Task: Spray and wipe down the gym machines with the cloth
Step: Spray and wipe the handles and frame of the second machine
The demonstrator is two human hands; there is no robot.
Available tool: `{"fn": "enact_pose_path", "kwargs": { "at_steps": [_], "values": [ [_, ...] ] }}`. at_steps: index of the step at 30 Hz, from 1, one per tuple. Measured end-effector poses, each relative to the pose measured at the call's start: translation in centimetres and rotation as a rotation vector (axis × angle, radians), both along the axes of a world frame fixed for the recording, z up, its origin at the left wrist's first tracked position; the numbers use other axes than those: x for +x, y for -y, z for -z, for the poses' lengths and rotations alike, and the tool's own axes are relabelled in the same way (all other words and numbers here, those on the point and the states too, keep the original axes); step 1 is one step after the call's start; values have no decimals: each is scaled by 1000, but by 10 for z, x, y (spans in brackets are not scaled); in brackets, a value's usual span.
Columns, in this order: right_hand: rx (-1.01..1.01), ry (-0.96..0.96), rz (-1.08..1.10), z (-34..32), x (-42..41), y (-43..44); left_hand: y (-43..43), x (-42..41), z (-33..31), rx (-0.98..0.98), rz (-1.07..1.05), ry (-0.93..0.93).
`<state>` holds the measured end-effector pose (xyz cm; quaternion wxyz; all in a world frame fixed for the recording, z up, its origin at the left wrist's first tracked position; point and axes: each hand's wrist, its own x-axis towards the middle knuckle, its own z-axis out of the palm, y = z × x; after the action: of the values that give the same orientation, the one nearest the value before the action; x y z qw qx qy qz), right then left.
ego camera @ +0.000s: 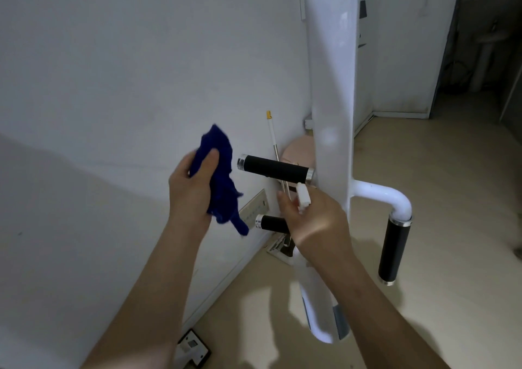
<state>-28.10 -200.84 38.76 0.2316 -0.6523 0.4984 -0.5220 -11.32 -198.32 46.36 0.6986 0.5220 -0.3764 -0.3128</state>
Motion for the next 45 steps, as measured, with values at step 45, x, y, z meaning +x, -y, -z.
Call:
{"fn": "enact_pose_path", "kwargs": {
  "at_steps": [45],
  "values": [
    [-147,-188,-63,10,-43,24,106,-48,-39,285,428,2075]
  ]
}}
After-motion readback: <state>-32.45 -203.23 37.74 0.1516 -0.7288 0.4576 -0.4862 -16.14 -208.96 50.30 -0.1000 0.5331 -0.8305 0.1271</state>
